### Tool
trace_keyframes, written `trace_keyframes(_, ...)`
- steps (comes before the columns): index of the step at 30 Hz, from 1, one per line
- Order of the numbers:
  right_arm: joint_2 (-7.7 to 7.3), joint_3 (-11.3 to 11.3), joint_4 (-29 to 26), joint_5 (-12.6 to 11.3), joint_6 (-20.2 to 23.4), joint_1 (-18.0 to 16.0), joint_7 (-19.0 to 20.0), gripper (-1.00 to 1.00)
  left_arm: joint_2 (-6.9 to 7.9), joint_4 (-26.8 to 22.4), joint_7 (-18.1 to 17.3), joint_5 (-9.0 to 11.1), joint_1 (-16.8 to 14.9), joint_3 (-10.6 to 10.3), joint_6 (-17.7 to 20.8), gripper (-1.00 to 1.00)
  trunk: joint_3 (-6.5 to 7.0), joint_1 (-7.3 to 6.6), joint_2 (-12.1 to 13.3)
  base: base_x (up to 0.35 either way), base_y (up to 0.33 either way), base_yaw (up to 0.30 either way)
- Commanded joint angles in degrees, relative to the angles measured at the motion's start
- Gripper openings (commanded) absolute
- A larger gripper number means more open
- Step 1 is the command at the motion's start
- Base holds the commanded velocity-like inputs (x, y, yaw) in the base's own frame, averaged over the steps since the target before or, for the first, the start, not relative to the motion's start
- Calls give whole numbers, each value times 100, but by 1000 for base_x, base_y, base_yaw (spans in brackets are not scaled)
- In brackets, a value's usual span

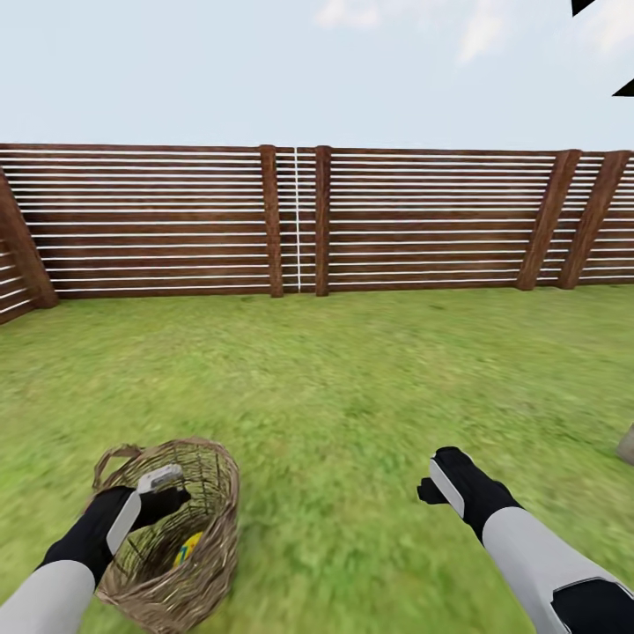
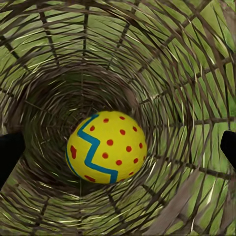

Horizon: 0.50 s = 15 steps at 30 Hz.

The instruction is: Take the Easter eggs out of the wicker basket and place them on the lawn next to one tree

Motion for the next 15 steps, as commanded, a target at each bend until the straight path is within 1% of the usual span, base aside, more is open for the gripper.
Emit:
trace_keyframes(1,-7,45,-8,-59,20,-4,-45,100,-4,-16,-10,7,-3,27,27,100,-29,3,-4,126,0,0)
trace_keyframes(15,10,53,0,-59,19,-4,-47,100,10,-41,5,17,-3,37,24,100,-339,39,-23,6,0,0)
